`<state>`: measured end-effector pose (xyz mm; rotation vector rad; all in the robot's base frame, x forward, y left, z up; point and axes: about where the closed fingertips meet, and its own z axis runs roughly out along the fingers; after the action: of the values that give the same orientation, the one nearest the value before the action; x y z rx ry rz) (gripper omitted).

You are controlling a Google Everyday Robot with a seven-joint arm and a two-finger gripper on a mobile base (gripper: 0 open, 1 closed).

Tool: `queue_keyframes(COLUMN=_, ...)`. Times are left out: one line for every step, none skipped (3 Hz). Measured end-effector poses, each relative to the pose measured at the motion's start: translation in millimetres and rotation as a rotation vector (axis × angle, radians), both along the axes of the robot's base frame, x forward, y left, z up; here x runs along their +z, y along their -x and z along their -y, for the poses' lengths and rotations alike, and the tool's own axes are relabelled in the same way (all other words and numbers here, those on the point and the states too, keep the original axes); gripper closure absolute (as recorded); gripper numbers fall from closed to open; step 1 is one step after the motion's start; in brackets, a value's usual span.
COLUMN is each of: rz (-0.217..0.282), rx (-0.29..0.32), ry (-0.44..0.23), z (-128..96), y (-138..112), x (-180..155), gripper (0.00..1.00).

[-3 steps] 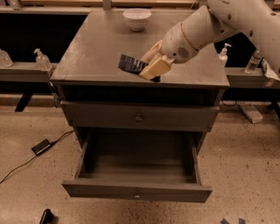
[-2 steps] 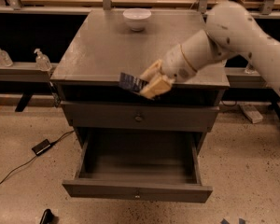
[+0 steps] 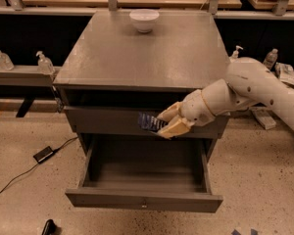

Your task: Place rxbar blueberry into middle drawer

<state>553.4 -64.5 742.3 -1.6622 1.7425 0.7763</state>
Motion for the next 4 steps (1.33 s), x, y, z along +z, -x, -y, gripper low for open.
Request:
queue_keyframes(rz=-0.009, rx=-0.001, ry=0.029, z=1, y=-2, x=-13, gripper=1.00)
queue_keyframes(rz=-0.019, rx=-0.028, ry=0.054, z=19, y=2, x=-76, gripper=1.00)
queue_keyframes(rz=0.037, rx=-0.130, ry=0.062, z=48, y=0, x=-176, gripper=1.00)
queue_keyframes(rz=0.074, rx=-0.175, ry=0.057, z=57, y=-6, x=-208, gripper=1.00)
